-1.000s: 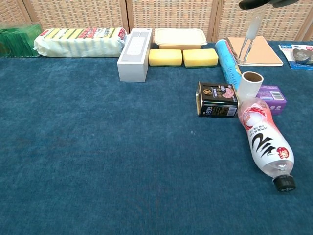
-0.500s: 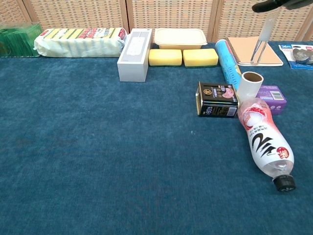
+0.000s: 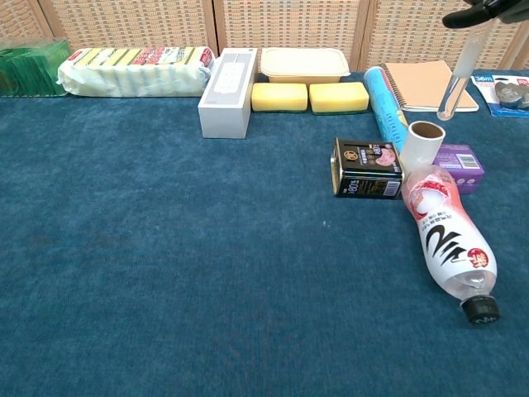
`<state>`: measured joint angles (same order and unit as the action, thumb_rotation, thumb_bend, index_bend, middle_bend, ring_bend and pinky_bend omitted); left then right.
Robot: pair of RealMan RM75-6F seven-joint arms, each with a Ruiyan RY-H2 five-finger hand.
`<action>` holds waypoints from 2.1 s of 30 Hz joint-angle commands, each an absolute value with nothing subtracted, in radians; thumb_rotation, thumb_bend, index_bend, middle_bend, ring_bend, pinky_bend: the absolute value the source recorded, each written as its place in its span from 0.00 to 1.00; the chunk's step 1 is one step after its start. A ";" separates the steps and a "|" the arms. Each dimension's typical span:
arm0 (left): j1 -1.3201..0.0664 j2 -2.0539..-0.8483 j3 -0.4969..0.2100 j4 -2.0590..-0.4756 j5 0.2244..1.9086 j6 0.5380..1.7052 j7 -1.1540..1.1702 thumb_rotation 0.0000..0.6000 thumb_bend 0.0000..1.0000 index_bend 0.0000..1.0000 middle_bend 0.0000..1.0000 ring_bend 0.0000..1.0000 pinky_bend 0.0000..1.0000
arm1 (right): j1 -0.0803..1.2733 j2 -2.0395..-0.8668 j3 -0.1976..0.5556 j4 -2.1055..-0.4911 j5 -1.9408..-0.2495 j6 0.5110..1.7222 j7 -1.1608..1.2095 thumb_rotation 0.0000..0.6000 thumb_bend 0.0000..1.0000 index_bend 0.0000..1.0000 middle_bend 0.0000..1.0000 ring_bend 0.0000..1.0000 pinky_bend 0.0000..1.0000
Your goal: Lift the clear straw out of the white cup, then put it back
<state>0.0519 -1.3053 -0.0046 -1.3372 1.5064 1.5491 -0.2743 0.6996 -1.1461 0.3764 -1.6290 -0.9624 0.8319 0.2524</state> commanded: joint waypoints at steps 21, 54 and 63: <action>0.060 -1.309 -0.003 -1.319 1.511 1.564 -0.299 1.00 0.19 0.07 0.00 0.00 0.15 | 0.718 -1.186 0.364 -1.685 -0.899 0.882 0.153 1.00 0.40 0.82 1.00 1.00 1.00; 0.061 -1.302 -0.005 -1.340 1.505 1.561 -0.274 1.00 0.19 0.07 0.00 0.00 0.15 | 0.728 -1.275 0.349 -1.560 -0.952 0.821 0.241 1.00 0.40 0.82 1.00 1.00 1.00; 0.061 -1.302 -0.006 -1.337 1.502 1.558 -0.275 1.00 0.19 0.07 0.00 0.00 0.15 | 0.729 -1.318 0.337 -1.518 -0.977 0.816 0.260 1.00 0.40 0.82 1.00 1.00 1.00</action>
